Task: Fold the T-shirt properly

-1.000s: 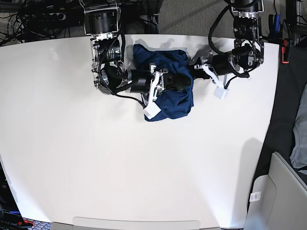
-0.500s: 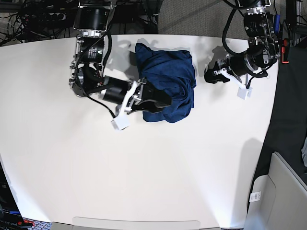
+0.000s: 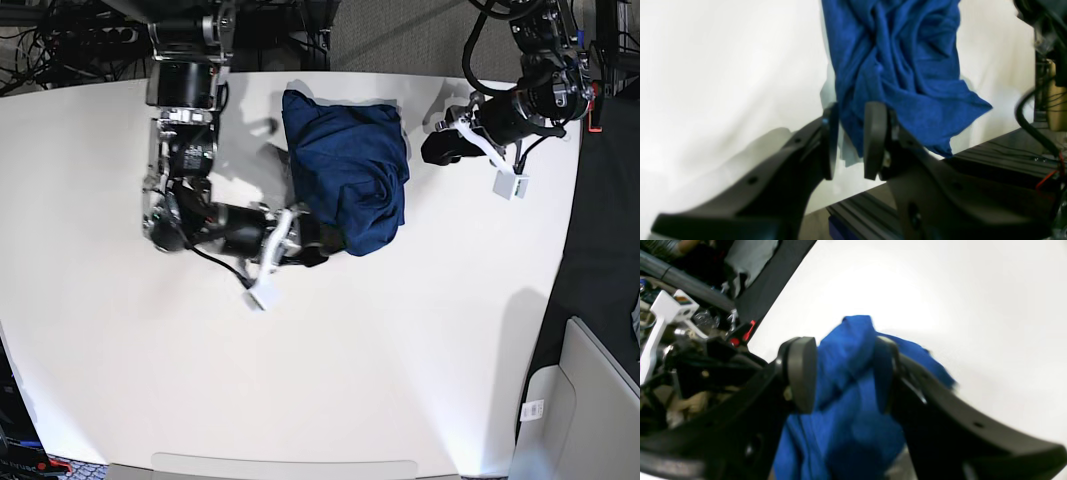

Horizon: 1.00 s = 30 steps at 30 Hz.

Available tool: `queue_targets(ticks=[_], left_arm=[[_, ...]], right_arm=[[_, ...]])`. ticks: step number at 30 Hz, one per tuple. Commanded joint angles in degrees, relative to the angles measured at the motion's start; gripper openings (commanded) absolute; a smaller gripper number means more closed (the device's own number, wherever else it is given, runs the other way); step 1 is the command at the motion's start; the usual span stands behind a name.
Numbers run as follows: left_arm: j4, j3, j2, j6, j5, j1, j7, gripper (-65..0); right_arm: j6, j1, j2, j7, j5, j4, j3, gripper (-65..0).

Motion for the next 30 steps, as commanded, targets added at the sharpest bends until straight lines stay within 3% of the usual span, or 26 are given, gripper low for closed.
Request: queue_targets(ticks=[1, 4, 9, 20, 30], left_arm=[[1.5, -0.2, -0.3, 0.0, -1.6, -0.3, 0.2, -51.3], [2.8, 1.3, -0.2, 0.0, -1.6, -0.2, 0.2, -51.3], [5.1, 5.9, -0.4, 0.0, -2.5, 0.8, 0.2, -52.8], [5.1, 15.7, -0.6, 0.0, -5.2, 1.1, 0.2, -55.3], [5.6, 20.0, -0.2, 0.0, -7.5, 0.8, 0.0, -55.5]], right_arm=[[0.3, 3.2, -1.1, 1.5, 0.6, -0.2, -1.2, -39.7], [0.3, 5.8, -1.9, 3.2, -2.9, -2.6, -4.1, -42.8], [0.3, 7.6, -1.9, 2.7, -3.1, -3.5, -7.1, -51.6], [0.3, 5.8, -0.9, 2.7, -1.8, -3.5, -12.6, -51.5], [0.3, 6.2, -1.5, 3.2, -9.3, -3.9, -13.1, -52.0]])
